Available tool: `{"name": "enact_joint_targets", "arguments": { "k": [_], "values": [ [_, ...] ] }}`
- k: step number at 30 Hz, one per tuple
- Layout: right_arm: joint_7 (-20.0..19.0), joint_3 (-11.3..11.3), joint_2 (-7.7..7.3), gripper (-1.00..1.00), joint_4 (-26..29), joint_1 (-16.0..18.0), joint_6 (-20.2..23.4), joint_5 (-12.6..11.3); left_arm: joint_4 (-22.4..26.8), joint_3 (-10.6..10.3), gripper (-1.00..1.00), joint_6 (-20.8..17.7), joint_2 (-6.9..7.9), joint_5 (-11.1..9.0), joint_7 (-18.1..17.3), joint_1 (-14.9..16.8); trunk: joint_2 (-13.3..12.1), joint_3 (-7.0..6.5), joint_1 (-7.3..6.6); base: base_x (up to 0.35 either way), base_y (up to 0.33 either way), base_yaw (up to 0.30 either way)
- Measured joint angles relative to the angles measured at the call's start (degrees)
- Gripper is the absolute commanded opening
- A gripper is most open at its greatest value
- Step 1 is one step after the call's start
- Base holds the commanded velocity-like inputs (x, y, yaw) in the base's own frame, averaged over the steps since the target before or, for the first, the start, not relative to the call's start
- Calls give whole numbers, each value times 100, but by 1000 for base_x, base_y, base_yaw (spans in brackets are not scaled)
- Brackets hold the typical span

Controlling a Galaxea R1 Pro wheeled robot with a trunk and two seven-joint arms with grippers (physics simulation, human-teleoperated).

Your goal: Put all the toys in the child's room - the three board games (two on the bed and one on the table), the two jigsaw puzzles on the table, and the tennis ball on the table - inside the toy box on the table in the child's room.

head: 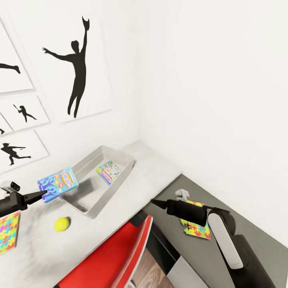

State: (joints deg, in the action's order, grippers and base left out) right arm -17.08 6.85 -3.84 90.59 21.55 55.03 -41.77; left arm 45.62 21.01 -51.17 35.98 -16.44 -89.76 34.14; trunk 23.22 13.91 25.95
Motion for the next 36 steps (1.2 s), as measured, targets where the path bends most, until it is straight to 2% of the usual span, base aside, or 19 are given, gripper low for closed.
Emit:
{"name": "enact_joint_targets", "arguments": {
  "k": [36],
  "values": [
    [2,0,0,100,0,-3,-33,10,1,0,-100,-2,0,-5,0,0,0,0,0,50,0,0]
  ]
}}
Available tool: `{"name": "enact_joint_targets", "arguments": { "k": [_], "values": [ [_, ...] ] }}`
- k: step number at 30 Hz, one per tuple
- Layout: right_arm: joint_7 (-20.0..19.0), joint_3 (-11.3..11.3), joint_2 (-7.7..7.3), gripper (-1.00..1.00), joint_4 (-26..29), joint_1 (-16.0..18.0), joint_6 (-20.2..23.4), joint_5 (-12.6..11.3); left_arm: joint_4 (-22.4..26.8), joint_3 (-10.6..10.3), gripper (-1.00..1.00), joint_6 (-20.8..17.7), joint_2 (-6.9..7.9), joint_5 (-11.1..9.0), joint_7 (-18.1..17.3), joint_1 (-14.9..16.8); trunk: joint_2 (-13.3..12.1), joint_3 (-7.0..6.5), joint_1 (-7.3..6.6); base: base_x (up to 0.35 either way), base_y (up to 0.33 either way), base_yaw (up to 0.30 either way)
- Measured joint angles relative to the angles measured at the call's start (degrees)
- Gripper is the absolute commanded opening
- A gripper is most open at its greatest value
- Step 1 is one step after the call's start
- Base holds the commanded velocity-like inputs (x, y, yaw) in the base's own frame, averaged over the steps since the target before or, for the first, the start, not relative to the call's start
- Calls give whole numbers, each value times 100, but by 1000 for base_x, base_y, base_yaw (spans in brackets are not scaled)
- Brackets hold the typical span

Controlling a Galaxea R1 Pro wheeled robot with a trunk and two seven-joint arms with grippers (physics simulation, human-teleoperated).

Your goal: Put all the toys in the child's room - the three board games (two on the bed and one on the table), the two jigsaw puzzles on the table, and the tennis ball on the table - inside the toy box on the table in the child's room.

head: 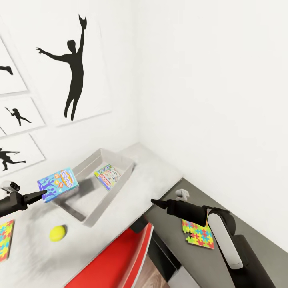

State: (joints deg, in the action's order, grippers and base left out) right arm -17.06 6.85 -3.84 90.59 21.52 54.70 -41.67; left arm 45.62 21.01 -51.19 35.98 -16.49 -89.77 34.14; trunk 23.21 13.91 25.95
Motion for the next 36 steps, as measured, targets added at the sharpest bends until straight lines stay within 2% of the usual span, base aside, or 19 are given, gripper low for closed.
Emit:
{"name": "enact_joint_targets", "arguments": {
  "k": [18,24,26,30,32,33,36],
  "values": [
    [-8,-8,-1,100,0,2,1,0,-1,-1,-100,-5,-6,3,0,0,0,0,2,12,4,0],
    [-8,-14,-1,100,0,5,1,0,-1,-18,-100,-42,-56,50,0,32,-1,0,2,0,0,0],
    [-8,-26,-1,100,0,5,-4,0,25,-30,-100,-88,-67,58,0,89,0,0,2,0,0,0],
    [-21,-63,-12,100,0,-9,-1,-3,114,-65,-100,-512,-94,118,1,396,-1,-1,2,0,0,0],
    [-25,-77,-23,100,0,-12,0,-6,127,-74,-100,-614,-128,235,248,575,-1,0,2,0,0,0],
    [-33,-87,-27,100,0,-14,0,-6,129,-77,-100,-655,-175,282,501,692,-1,0,2,0,0,0],
    [-73,-115,-29,100,0,-21,0,-7,131,-79,-100,-726,-324,312,1016,912,-1,0,2,0,0,0]
  ]
}}
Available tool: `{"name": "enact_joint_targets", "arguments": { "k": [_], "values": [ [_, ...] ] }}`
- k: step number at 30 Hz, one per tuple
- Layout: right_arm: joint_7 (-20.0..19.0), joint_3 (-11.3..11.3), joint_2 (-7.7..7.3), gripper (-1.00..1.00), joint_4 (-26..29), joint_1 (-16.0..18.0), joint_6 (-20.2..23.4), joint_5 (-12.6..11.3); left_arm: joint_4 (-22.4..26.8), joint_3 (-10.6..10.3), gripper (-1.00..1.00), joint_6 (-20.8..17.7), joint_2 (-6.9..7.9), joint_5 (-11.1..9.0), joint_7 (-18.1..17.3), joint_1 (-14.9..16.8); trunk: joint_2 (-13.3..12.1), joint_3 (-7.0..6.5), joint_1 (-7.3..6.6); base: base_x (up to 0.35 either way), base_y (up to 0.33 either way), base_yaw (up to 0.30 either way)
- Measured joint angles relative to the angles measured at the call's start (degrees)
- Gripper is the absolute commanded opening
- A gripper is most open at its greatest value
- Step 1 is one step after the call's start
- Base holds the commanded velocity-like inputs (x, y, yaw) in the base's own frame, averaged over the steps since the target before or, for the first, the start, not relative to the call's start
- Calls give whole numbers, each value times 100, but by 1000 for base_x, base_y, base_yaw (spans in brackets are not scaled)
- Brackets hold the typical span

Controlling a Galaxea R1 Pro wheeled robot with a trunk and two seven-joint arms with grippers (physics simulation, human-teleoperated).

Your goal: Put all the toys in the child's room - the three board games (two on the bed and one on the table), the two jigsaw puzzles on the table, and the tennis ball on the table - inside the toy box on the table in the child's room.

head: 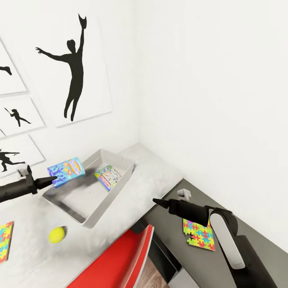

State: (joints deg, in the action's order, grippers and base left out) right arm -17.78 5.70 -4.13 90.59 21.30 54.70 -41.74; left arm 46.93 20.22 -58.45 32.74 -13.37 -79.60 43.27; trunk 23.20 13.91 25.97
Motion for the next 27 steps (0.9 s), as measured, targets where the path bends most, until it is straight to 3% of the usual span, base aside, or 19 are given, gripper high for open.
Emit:
{"name": "enact_joint_targets", "arguments": {
  "k": [2,8,13,17,27],
  "values": [
    [-54,-15,-2,100,0,-4,-5,3,1,-2,-100,-44,-190,9,372,138,0,0,0,0,0,0],
    [-115,-164,-16,100,0,-16,-6,6,-27,-8,-100,-70,-677,30,1055,309,0,5,0,0,0,0],
    [-125,-267,-25,100,0,-24,-1,3,-71,-10,-100,-92,-907,2,1687,337,0,41,0,0,0,0],
    [-190,-314,-38,100,0,-26,3,4,-188,-11,-100,-82,-976,13,1963,344,0,77,0,0,0,0],
    [-240,-367,-49,100,0,-26,9,4,-285,-10,-100,-77,-988,-12,2072,349,0,170,0,0,0,0]
  ]
}}
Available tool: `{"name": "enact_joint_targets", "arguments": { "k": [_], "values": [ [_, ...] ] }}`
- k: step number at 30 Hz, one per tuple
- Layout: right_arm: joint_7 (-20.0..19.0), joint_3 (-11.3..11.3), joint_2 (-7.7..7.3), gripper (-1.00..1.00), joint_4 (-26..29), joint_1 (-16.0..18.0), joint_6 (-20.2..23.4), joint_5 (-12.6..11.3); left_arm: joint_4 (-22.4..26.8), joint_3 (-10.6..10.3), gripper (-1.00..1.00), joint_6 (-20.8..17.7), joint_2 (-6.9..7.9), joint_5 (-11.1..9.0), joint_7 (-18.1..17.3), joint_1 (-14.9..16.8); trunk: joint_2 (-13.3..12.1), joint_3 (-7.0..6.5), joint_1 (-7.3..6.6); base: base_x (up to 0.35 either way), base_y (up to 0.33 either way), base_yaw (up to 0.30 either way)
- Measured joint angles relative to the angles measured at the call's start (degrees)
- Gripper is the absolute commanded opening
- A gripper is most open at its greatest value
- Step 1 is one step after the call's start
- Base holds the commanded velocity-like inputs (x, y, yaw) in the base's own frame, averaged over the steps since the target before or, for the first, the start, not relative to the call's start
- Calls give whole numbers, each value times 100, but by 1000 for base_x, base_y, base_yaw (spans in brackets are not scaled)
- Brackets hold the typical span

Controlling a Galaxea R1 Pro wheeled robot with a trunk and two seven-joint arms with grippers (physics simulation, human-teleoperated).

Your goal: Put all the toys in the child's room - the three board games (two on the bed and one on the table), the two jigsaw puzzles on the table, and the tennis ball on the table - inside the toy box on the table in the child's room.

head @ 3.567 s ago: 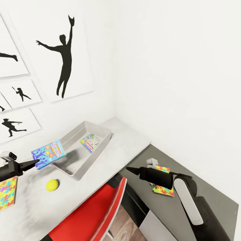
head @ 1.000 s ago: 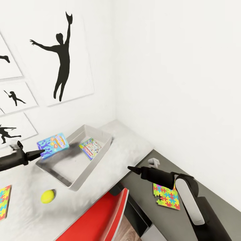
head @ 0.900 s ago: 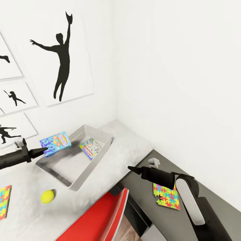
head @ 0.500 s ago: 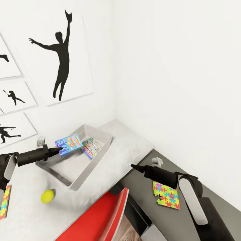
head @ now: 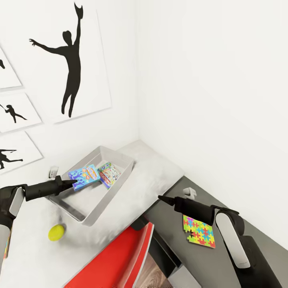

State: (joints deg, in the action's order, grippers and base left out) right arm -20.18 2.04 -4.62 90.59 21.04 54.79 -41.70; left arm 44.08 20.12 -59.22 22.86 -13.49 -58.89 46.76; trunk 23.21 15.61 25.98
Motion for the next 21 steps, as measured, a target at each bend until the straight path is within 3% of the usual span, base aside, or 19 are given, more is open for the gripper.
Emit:
{"name": "enact_joint_targets", "arguments": {
  "k": [6,12,21],
  "values": [
    [-6,-2,-1,100,-2,0,0,0,-4,4,-100,18,12,14,89,2,0,57,0,0,0,0],
    [-6,-2,-1,100,-6,0,0,0,-4,15,-100,-11,25,-11,459,18,0,113,0,0,0,0],
    [-8,-2,6,100,-9,0,0,0,-4,16,-100,-36,16,-14,583,103,0,198,0,0,0,0]
  ]
}}
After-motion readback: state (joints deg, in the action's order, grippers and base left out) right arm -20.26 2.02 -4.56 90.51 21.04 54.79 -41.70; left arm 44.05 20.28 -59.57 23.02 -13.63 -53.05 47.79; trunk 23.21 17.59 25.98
